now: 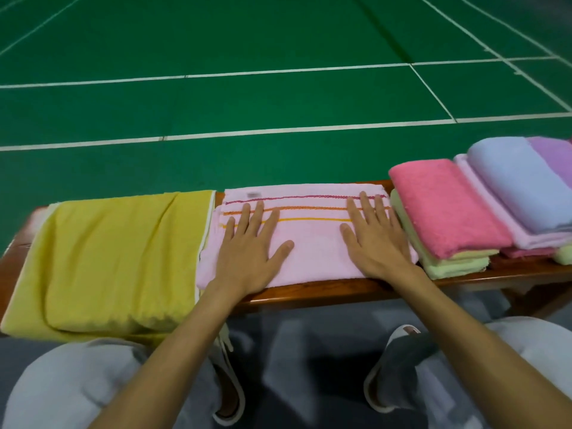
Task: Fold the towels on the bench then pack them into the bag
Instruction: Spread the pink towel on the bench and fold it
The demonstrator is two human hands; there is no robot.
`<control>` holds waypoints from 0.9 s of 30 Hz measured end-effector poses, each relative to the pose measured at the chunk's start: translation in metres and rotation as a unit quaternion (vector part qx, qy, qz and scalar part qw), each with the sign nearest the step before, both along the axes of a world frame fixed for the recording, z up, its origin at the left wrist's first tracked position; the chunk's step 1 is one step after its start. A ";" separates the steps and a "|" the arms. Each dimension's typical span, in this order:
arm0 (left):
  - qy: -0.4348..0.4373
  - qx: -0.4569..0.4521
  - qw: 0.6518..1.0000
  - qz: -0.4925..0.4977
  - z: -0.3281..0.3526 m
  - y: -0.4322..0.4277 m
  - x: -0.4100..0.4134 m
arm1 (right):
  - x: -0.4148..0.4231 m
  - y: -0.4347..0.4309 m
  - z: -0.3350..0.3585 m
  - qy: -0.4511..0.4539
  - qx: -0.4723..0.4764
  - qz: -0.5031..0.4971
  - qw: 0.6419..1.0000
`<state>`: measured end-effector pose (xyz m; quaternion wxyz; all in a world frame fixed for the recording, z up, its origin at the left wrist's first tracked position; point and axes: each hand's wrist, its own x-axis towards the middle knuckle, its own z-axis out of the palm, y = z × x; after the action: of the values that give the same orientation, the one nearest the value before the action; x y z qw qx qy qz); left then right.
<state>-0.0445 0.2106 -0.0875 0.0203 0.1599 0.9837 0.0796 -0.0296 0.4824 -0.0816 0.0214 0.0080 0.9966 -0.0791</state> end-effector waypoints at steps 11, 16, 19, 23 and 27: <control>0.010 0.009 1.000 0.019 0.000 -0.013 0.001 | -0.005 -0.014 0.012 0.150 -0.056 -0.169 0.973; 0.007 0.008 1.000 0.014 0.002 -0.024 0.002 | -0.010 -0.019 0.018 0.120 0.001 -0.212 0.970; 0.006 0.005 1.000 0.011 0.002 -0.023 0.003 | -0.010 -0.019 0.016 0.125 0.035 -0.194 0.972; 0.007 0.010 1.000 0.013 0.003 -0.021 0.002 | -0.010 -0.021 0.024 0.146 -0.005 -0.150 0.978; -0.002 0.009 1.000 0.007 0.003 -0.014 0.003 | -0.015 -0.009 0.051 0.134 -0.195 -0.138 0.962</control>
<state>-0.0417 0.1968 -0.0842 0.0203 0.1532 0.9839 0.0894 -0.0445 0.4731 -0.0302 -0.1226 0.1309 0.9447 -0.2744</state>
